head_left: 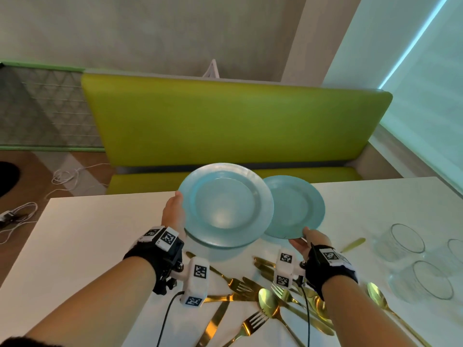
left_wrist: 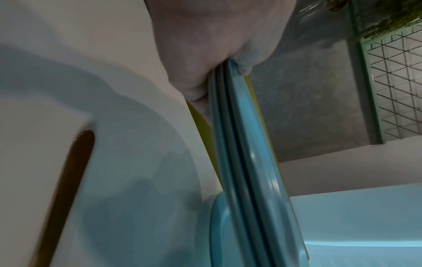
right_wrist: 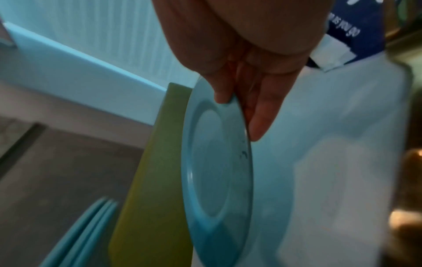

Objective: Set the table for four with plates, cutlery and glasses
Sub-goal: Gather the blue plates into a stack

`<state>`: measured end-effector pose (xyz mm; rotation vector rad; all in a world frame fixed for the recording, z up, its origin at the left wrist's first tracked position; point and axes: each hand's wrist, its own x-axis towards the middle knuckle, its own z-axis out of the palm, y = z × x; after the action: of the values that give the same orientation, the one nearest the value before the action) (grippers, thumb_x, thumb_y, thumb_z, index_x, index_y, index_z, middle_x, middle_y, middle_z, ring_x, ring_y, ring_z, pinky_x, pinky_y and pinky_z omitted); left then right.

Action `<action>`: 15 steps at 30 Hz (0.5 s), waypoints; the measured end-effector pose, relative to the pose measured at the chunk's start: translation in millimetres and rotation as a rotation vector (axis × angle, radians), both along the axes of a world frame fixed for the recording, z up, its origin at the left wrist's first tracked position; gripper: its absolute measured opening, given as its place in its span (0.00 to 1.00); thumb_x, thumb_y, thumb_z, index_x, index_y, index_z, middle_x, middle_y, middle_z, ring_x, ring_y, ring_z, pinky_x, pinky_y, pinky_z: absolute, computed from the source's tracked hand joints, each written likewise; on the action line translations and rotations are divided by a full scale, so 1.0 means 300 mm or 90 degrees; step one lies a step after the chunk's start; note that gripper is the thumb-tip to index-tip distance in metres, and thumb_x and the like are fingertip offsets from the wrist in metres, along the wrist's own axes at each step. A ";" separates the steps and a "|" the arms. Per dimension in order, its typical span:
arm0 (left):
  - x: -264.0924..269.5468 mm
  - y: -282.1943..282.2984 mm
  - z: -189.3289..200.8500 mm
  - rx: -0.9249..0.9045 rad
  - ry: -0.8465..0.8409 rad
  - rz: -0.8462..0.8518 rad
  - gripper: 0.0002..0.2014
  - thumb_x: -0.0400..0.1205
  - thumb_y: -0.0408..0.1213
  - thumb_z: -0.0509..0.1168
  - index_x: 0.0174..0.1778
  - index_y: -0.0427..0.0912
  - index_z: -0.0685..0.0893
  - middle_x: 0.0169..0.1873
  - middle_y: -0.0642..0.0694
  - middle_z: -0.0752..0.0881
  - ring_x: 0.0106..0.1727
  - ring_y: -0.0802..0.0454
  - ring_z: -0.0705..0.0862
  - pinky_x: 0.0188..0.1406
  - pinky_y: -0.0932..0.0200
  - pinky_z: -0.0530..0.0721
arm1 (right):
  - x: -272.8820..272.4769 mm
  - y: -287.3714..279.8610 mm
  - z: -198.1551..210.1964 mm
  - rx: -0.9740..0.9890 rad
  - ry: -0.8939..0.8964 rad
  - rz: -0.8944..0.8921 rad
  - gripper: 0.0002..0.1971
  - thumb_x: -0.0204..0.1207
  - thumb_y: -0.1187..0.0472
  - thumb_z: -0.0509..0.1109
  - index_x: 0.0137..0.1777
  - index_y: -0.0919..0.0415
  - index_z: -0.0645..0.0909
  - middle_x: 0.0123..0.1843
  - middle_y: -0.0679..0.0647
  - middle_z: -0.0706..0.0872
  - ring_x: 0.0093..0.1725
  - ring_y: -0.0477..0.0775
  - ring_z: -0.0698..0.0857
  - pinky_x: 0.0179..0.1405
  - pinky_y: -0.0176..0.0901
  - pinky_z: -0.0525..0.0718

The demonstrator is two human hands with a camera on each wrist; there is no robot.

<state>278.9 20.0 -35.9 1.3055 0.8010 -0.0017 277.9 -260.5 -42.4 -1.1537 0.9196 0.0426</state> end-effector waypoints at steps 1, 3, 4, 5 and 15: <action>-0.007 0.000 0.001 0.007 0.001 -0.021 0.24 0.85 0.54 0.49 0.67 0.43 0.76 0.63 0.39 0.81 0.63 0.38 0.81 0.69 0.42 0.76 | -0.015 0.012 0.003 -0.012 0.010 0.045 0.19 0.85 0.68 0.56 0.74 0.72 0.66 0.68 0.70 0.77 0.40 0.62 0.82 0.35 0.47 0.90; -0.022 0.005 0.003 0.023 0.000 -0.049 0.26 0.85 0.55 0.48 0.68 0.41 0.76 0.65 0.38 0.81 0.65 0.37 0.80 0.70 0.39 0.76 | -0.046 0.045 0.022 -0.028 0.009 0.078 0.16 0.85 0.67 0.56 0.71 0.71 0.69 0.51 0.67 0.83 0.36 0.59 0.80 0.22 0.45 0.87; -0.031 0.013 0.001 0.032 0.003 -0.061 0.26 0.85 0.54 0.48 0.68 0.40 0.77 0.65 0.38 0.81 0.65 0.36 0.80 0.70 0.39 0.76 | -0.062 0.069 0.031 -0.030 0.013 0.090 0.13 0.85 0.67 0.57 0.67 0.70 0.72 0.43 0.64 0.82 0.35 0.59 0.81 0.24 0.48 0.87; -0.043 0.019 -0.002 0.036 0.003 -0.067 0.25 0.85 0.54 0.48 0.67 0.39 0.77 0.64 0.37 0.81 0.65 0.36 0.80 0.70 0.39 0.76 | -0.086 0.092 0.038 -0.032 0.007 0.112 0.11 0.84 0.67 0.57 0.63 0.70 0.73 0.39 0.63 0.82 0.35 0.59 0.82 0.30 0.52 0.86; -0.232 0.186 -0.005 0.086 -0.036 -0.078 0.27 0.81 0.55 0.52 0.62 0.35 0.78 0.56 0.35 0.84 0.55 0.38 0.83 0.55 0.46 0.82 | -0.322 0.376 0.047 0.007 -0.010 0.192 0.05 0.84 0.67 0.59 0.50 0.65 0.75 0.36 0.59 0.79 0.32 0.55 0.79 0.19 0.39 0.85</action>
<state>209.3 75.9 -37.4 1.4742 0.6807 -0.0080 181.2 -147.7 -28.4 -1.2732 0.7243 0.2832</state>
